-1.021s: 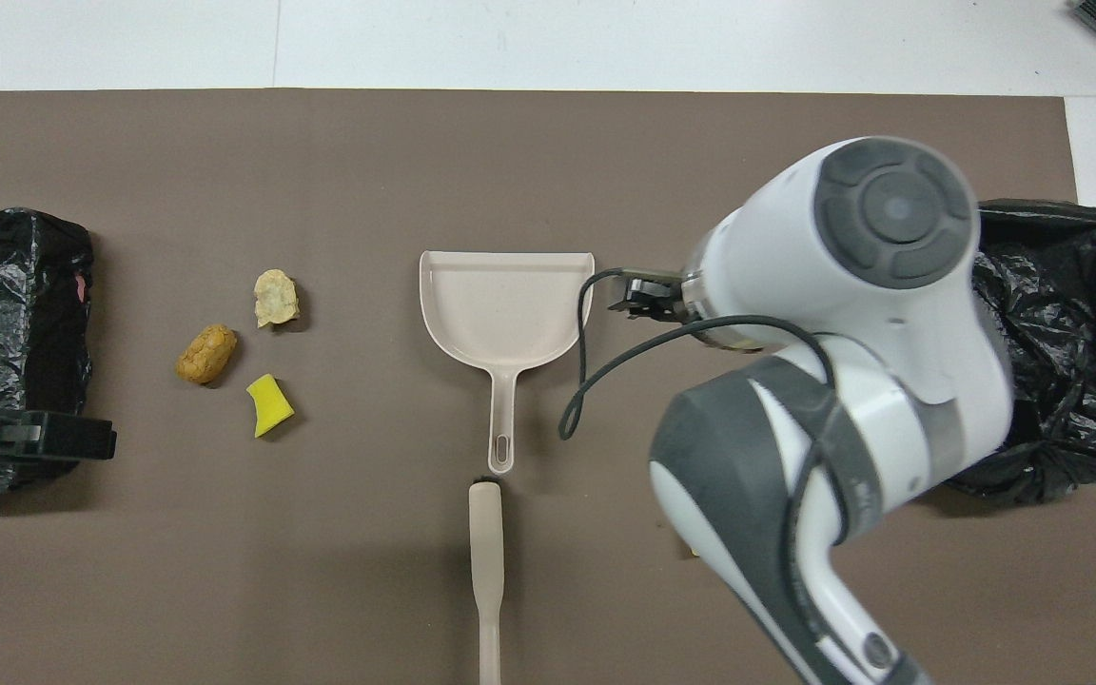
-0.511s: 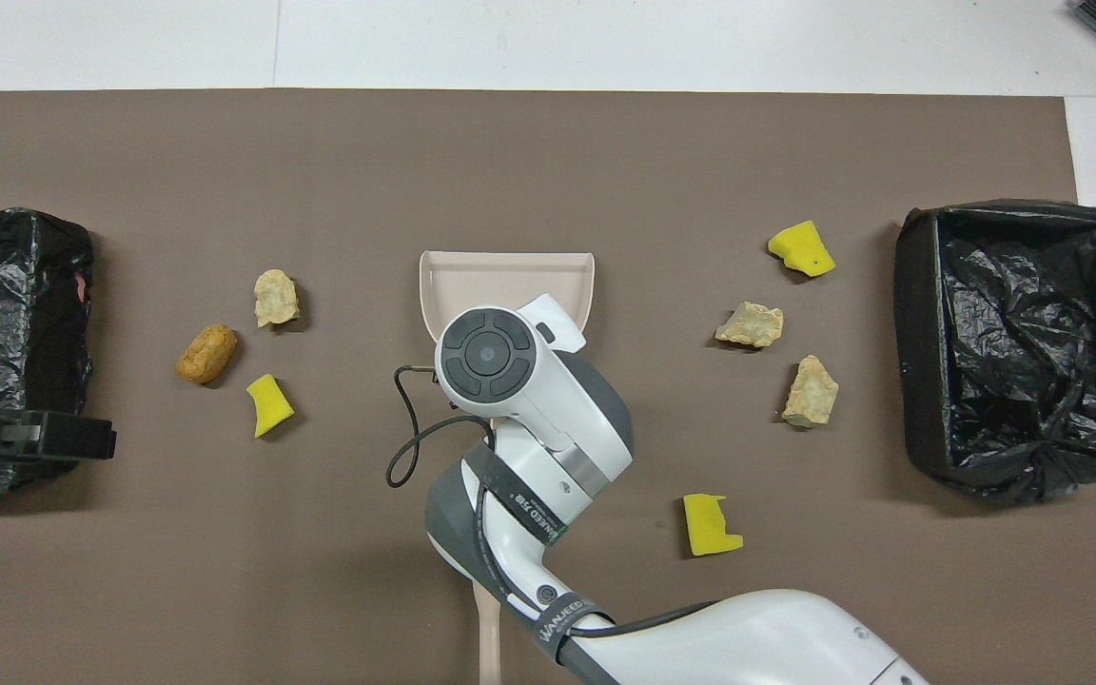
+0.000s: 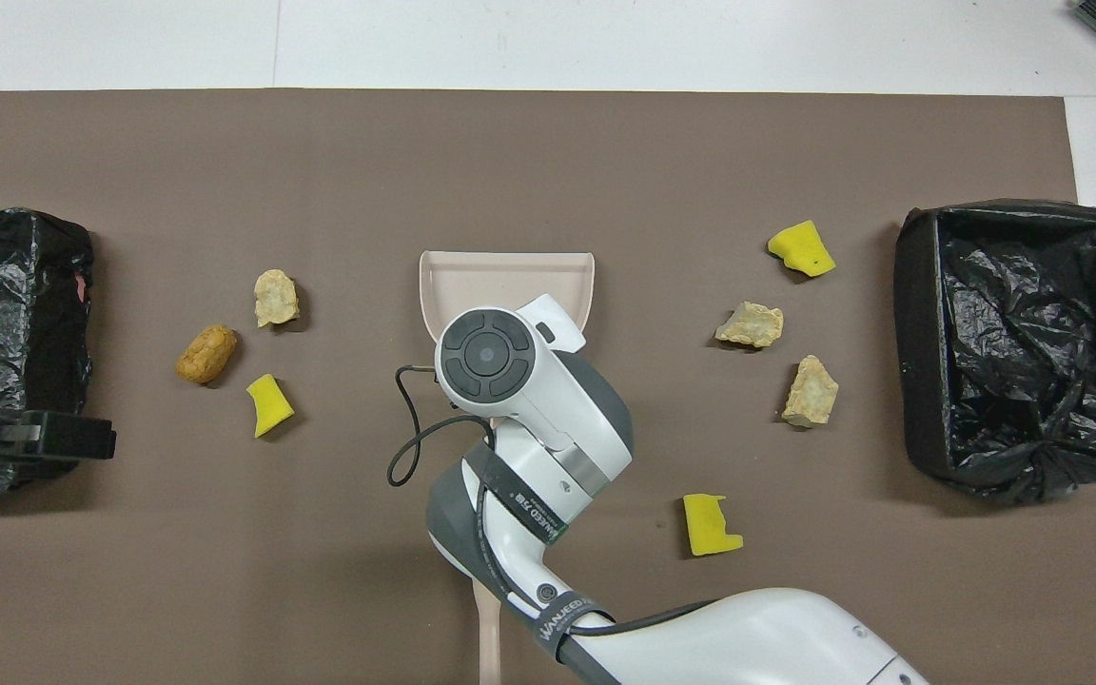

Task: Sweep and dump trash in bin
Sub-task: 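Reach the right gripper to the dustpan handle and grasp it, then lift and tilt the dustpan with the right gripper beside the debris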

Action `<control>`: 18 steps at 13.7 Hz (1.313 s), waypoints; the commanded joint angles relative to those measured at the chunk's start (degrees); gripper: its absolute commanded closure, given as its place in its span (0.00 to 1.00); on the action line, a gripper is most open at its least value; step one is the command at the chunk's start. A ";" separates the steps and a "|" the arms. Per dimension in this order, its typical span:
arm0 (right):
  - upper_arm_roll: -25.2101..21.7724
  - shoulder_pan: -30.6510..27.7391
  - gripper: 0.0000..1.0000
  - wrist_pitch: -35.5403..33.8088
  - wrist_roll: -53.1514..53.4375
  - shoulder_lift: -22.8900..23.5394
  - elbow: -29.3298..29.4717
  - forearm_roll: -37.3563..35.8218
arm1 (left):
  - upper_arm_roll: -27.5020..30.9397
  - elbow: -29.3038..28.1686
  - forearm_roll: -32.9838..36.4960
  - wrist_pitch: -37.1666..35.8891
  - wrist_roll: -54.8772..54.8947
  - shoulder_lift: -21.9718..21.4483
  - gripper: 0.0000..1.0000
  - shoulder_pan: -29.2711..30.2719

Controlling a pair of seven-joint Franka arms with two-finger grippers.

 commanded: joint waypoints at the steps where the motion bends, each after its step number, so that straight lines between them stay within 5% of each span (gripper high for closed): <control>1: 0.18 -0.63 1.00 0.28 -0.04 -1.35 -0.63 -1.07 | 0.61 -1.55 -0.76 0.39 -0.65 -1.30 0.00 -0.70; 7: 0.18 -2.74 1.00 -1.03 -14.59 -6.53 -1.59 -0.10 | 0.26 -2.69 -0.94 -3.20 0.13 -2.61 0.00 -0.96; 14: 0.18 -7.92 1.00 -1.21 -58.53 -9.62 -6.08 0.43 | 0.17 -27.72 -5.32 -0.50 -2.49 -21.41 0.00 -14.38; 18: 0.27 -12.58 1.00 -0.16 -83.94 -8.31 -5.55 0.25 | -0.62 -35.73 -9.54 11.60 -18.45 -21.95 0.00 -28.00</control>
